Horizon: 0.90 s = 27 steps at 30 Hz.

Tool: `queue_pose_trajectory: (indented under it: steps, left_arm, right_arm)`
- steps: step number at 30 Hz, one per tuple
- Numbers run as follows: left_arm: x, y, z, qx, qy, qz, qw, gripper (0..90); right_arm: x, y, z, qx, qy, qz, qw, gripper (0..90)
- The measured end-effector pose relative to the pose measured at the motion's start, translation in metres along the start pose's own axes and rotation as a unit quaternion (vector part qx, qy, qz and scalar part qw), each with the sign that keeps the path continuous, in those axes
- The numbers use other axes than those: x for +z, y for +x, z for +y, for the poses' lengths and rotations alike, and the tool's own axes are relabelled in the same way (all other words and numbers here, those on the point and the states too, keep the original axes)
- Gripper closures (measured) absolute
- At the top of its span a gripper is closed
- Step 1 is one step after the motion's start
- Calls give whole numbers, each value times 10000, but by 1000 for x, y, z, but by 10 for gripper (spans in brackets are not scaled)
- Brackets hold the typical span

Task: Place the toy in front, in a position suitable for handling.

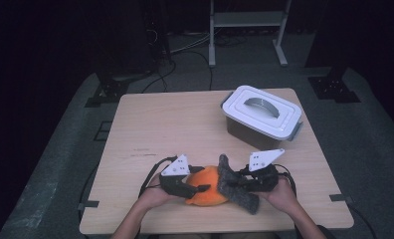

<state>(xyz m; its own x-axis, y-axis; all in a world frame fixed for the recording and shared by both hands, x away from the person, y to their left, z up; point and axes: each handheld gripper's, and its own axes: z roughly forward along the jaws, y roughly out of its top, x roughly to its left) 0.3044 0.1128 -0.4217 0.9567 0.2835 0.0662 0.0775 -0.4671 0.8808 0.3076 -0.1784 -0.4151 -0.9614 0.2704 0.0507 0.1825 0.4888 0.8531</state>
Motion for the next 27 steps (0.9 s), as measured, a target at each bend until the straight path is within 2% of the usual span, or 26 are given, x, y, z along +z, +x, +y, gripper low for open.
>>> queue_pose_trajectory:
  steps: [1, 3, 4, 6, 8, 11, 12, 16, 18, 23, 27]
  left_arm:
    - [0, -1, 1, 75, -87, 118, 9999, 423]
    - [2, -2, 2, 131, -104, 242, 9996, 424]
    - [3, -2, 2, 96, -98, 210, 9997, 415]
    - [3, -1, 1, 67, -58, 174, 9998, 390]
    - [3, 1, 1, -71, 14, 78, 9999, 315]
    - [2, 4, 1, -268, -28, 21, 9996, 204]
    - [2, 4, 1, -303, -21, 21, 9995, 193]
    - [2, 6, -2, -297, 223, -64, 9993, 235]
    - [1, 7, -4, -264, 256, -56, 9993, 243]
    - [-5, 13, -11, -408, 230, -158, 9988, 254]
    - [-5, 14, -11, -423, 167, -187, 9988, 230]
  right_arm:
    - [-2, 0, 1, -10, -34, -85, 10000, 727]
    - [-4, -1, 2, -15, -168, -179, 9997, 727]
    - [-5, -1, 3, 1, -227, -187, 9996, 727]
    - [-3, -1, 3, -23, -165, -192, 9997, 726]
    - [3, 0, 0, -14, 2, -130, 9999, 723]
    - [8, 2, -2, -27, 77, -27, 10000, 723]
    - [8, 2, -1, -47, 88, -17, 9999, 723]
    - [7, 1, -4, 3, 152, 1, 9999, 719]
    - [7, -2, -8, 64, 256, 6, 9997, 718]
    - [6, -10, -14, 279, 497, -90, 9983, 720]
    - [2, -6, -5, 166, 149, -153, 9996, 723]
